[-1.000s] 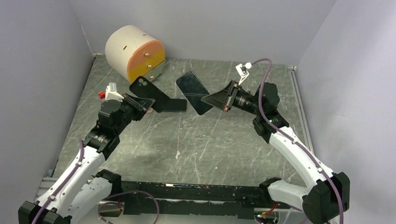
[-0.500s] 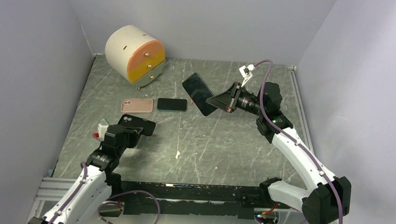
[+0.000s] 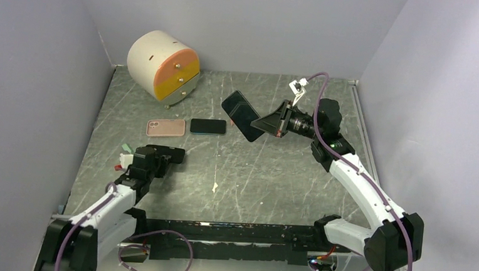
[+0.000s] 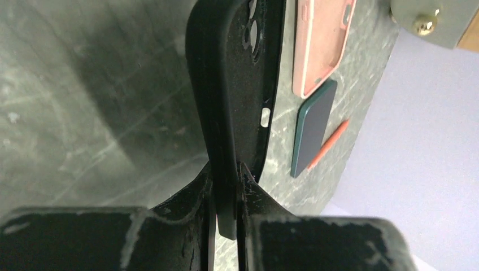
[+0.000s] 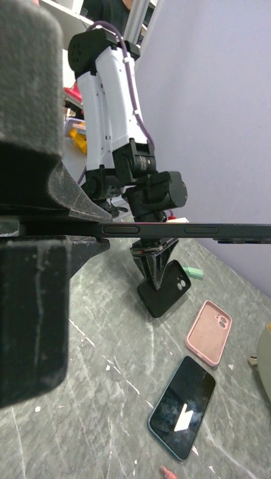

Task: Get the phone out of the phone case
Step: Place the phone case at the center of the board.

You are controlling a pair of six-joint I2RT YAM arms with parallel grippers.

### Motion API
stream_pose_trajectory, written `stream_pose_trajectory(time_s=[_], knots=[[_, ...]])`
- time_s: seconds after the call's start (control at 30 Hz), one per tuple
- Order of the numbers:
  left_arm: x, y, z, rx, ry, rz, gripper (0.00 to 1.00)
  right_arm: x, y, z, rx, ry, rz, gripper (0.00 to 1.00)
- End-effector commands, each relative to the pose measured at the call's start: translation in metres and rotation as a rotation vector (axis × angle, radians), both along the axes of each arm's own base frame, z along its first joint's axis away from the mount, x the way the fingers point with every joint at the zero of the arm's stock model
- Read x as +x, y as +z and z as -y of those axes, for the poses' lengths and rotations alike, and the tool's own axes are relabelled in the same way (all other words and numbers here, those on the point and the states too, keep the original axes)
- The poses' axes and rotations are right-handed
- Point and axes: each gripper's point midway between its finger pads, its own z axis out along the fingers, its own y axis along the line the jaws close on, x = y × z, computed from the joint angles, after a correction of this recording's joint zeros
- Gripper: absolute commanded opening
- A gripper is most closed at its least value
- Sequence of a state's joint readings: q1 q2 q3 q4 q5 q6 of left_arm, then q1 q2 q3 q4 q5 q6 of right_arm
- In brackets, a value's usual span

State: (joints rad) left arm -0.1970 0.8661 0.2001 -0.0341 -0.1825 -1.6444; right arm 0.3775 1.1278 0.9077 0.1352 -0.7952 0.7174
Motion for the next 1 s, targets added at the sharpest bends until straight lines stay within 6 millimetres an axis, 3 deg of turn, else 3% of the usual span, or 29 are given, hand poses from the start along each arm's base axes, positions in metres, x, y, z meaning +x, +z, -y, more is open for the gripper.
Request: stream_pose_trajectory(time_s=[0.0, 0.57, 0.97], knots=[[0.025, 0.01, -0.011, -0.024, 0.068, 0.092, 0.04, -0.003, 0.021, 0.001, 0.024, 0.029, 0.099, 0.0], [0.044, -0.008, -0.024, -0.064, 0.161, 0.057, 0.16, 0.001, 0.013, 0.004, -0.009, 0.047, 0.099, 0.0], [0.062, -0.008, -0.015, -0.066, 0.108, 0.059, 0.19, 0.001, 0.011, 0.005, -0.017, 0.049, 0.091, 0.0]])
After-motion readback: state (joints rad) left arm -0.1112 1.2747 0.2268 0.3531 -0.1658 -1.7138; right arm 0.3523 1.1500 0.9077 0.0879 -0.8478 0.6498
